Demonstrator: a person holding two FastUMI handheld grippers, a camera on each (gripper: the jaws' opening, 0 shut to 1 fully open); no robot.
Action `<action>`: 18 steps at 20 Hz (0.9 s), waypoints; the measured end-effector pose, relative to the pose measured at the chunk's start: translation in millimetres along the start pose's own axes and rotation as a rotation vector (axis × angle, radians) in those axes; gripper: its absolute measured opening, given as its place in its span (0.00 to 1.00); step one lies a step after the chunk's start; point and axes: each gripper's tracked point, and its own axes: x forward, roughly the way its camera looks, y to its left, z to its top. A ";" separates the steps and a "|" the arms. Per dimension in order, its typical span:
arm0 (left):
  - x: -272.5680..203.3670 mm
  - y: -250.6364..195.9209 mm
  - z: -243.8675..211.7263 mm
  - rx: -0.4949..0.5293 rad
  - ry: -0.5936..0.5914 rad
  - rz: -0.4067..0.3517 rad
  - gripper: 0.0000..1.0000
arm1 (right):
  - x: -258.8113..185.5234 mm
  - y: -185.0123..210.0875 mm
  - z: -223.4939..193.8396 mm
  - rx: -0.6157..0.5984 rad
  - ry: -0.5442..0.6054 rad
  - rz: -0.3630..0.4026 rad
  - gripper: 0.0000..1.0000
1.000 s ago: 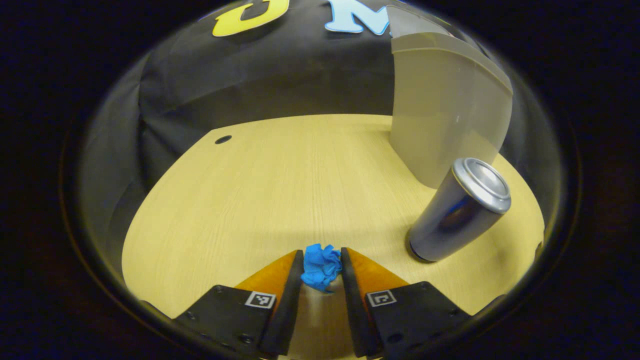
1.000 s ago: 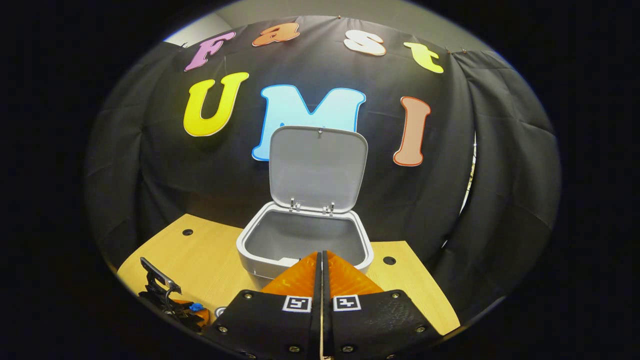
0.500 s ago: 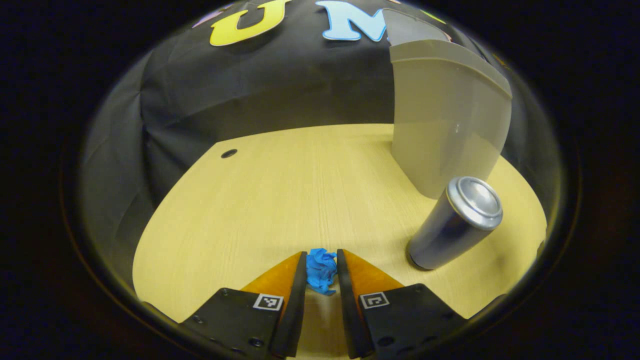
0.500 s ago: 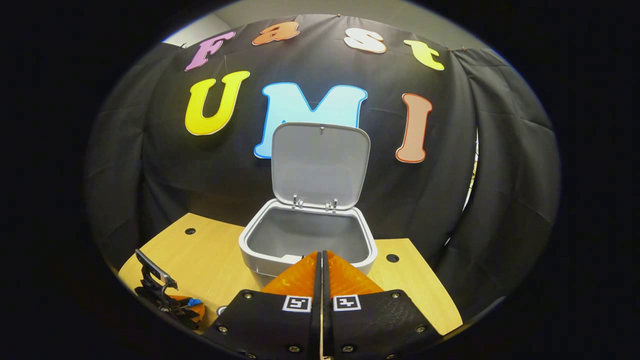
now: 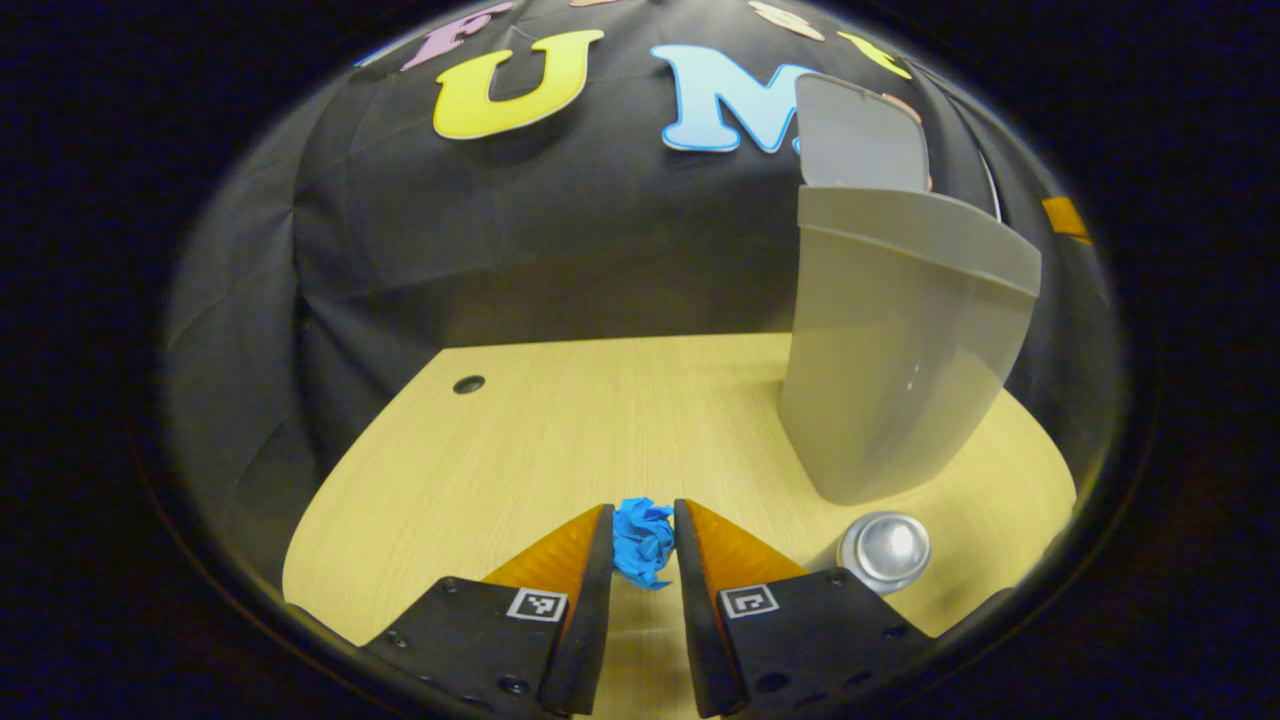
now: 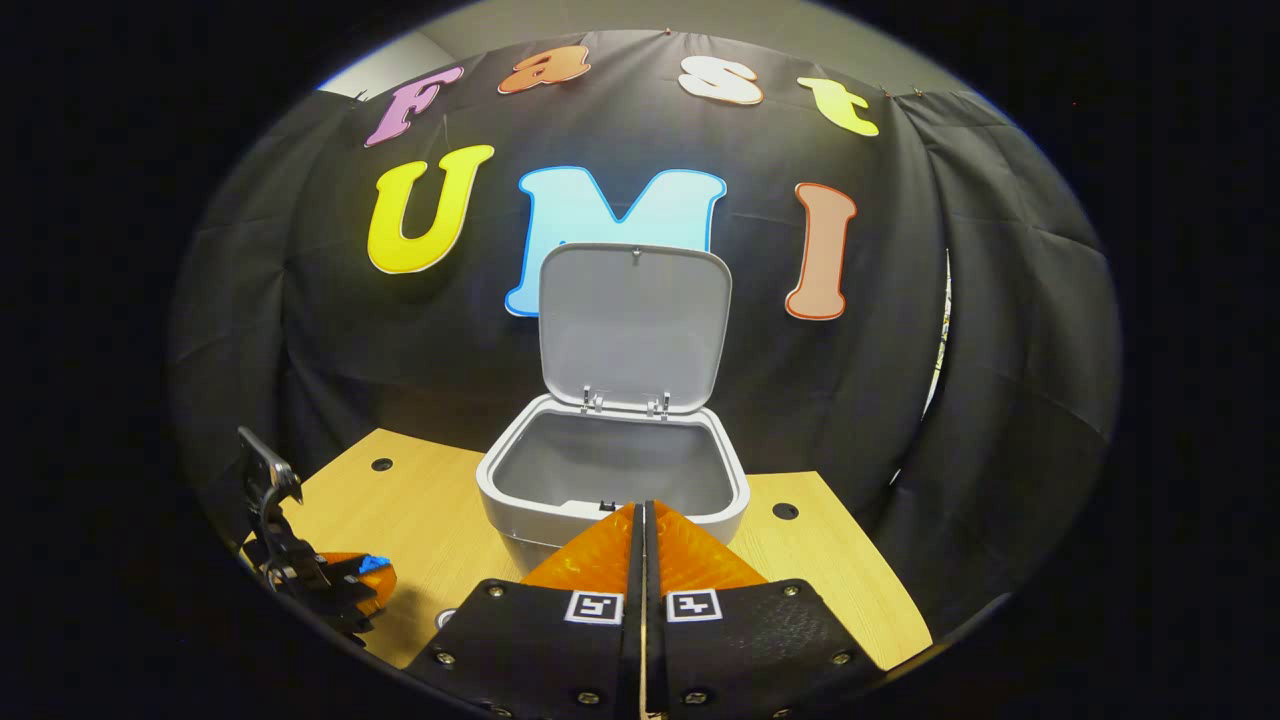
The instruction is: Press the lid of the desktop garbage bin to open it, pick up the crumpled paper on the desktop and throw it into the bin, then pick up the pop can on the desktop and drop it into the bin, and finally close the garbage bin lid.
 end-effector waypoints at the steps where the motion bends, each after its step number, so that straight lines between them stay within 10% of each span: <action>1: 0.6 -2.9 14.6 -0.003 -0.025 -0.007 0.39 | -0.9 -1.0 -1.1 0.001 -0.001 -0.003 0.02; 18: -20.6 -109.6 179.2 0.086 -0.336 -0.192 0.41 | -12.7 -38.4 -22.4 0.056 0.022 -0.096 0.02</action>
